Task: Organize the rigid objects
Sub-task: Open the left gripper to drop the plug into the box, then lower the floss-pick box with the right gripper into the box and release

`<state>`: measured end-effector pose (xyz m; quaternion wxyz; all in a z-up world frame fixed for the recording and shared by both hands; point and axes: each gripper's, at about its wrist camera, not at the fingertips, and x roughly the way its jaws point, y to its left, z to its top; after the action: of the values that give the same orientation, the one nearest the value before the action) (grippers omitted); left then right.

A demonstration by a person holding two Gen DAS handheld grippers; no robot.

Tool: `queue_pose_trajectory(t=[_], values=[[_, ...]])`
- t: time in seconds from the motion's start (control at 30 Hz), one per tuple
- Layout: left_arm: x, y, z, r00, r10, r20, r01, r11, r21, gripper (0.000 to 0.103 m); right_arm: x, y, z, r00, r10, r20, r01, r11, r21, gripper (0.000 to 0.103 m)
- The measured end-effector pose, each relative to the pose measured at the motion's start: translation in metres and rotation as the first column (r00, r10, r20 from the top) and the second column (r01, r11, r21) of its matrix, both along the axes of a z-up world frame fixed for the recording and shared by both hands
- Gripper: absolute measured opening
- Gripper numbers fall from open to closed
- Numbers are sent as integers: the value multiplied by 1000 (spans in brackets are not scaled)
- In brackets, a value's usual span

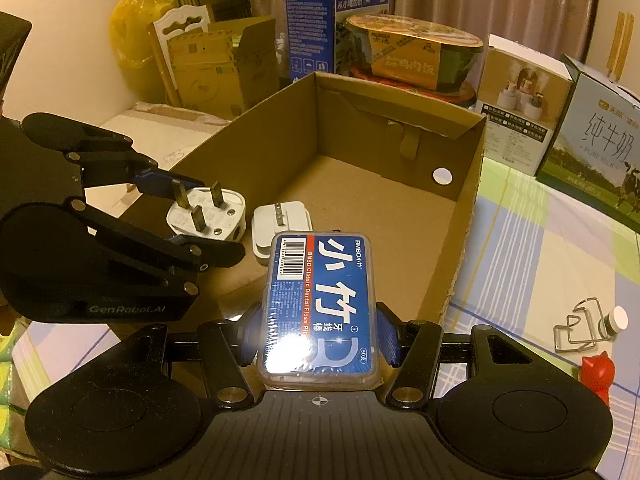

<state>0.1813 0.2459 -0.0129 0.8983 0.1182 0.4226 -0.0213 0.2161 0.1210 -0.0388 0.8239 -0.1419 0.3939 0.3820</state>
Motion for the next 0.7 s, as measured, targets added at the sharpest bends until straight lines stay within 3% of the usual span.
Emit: queue_pose_trajectory(t=[0.4, 0.43, 0.7], values=[[5, -1, -6, 1000, -10, 6, 10, 1000, -3, 51, 0, -1, 1, 1000, 0, -5, 0, 1000, 8, 54], [5, 0, -4, 1000, -9, 12, 9, 1000, -5, 54, 0, -1, 2, 1000, 0, -7, 0, 1000, 10, 54], [2, 4, 19, 998, 18, 57, -17, 1000, -4, 55, -1, -5, 4, 1000, -10, -3, 10, 1000, 14, 54]])
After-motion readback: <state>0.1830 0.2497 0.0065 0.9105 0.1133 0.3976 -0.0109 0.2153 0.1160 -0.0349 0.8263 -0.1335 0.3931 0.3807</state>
